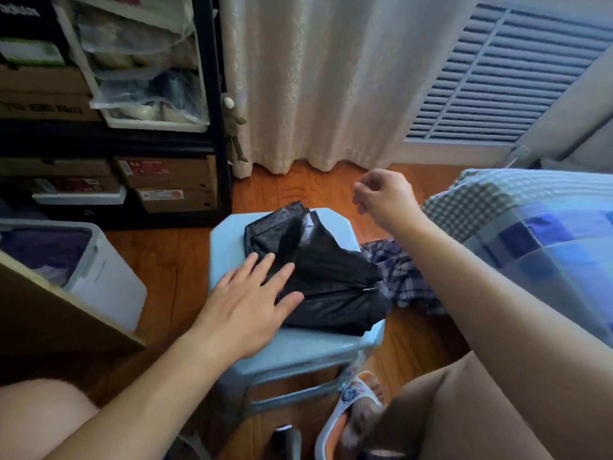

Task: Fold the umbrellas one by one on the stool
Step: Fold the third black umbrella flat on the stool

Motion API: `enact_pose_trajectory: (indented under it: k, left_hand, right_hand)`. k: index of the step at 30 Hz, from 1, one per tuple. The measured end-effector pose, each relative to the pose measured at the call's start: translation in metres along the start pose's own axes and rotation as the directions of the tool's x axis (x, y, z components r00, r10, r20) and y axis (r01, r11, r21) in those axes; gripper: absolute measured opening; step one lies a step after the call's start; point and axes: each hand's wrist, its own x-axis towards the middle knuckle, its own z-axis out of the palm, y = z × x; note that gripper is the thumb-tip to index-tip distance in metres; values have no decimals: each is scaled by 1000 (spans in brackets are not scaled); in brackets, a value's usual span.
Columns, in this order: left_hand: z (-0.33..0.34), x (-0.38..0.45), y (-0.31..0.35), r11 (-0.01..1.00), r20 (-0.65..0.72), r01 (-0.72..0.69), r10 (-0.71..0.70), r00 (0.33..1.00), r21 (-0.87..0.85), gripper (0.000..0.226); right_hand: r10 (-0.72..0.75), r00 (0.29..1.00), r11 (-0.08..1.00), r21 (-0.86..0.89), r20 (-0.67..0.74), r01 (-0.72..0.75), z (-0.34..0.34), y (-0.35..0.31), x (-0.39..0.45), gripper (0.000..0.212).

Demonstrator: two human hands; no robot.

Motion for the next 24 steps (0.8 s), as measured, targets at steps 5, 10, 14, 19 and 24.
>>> enact_pose_trajectory:
  k: [5, 10, 14, 19, 24]
  left_hand:
    - [-2, -13, 6, 998, -26, 70, -70, 997, -4, 91]
    - [-7, -24, -12, 952, -3, 224, -230, 973, -210, 76]
    - [-7, -31, -30, 953, 53, 255, -250, 967, -166, 59]
    - [-10, -30, -31, 977, -29, 192, -196, 980, -94, 40]
    - [-12, -36, -26, 976, -145, 151, -174, 974, -156, 35]
  right_hand:
    - [197, 975, 945, 244, 102, -217, -42, 43, -96, 19]
    - [224, 964, 953, 177, 141, -247, -19, 68, -149, 7]
    - [191, 976, 941, 262, 107, -213, -19, 71, -151, 9]
    - [206, 961, 870, 413, 187, -267, -20, 67, -151, 12]
    - [160, 964, 916, 332, 215, -226, -21, 63, -155, 24]
